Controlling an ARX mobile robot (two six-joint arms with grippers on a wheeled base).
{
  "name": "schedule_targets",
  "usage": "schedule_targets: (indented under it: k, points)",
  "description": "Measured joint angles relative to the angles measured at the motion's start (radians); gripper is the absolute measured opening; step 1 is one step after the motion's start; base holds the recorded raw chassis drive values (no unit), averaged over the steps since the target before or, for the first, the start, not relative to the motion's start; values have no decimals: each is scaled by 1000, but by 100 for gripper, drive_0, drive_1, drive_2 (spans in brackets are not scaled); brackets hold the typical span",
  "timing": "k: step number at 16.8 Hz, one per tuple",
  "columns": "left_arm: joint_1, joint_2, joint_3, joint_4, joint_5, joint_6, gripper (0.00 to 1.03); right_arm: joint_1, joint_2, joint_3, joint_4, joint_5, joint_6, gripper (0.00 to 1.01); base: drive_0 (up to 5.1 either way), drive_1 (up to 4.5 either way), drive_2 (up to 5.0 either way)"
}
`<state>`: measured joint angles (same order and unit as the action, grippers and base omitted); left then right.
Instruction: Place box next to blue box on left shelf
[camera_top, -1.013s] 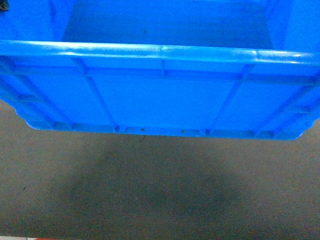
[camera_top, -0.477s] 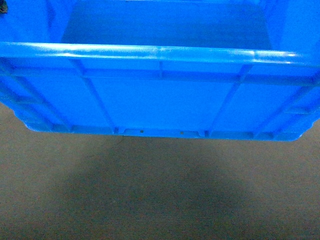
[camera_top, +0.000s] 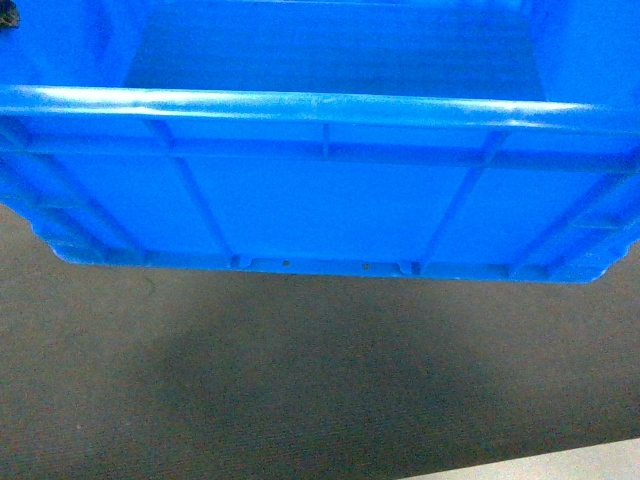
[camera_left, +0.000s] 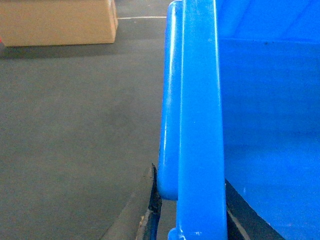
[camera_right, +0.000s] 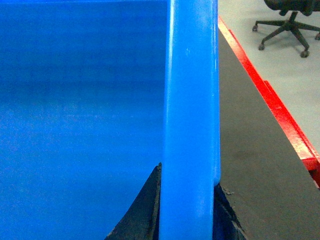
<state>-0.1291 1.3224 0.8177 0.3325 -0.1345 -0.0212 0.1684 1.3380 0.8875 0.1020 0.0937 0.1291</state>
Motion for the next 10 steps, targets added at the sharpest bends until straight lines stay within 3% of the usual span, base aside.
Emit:
schedule_targets:
  k: [10]
  points:
    - [0,0,0,-2,0,0,19,1,0,0,1,0,0,20,-32,-32,-32]
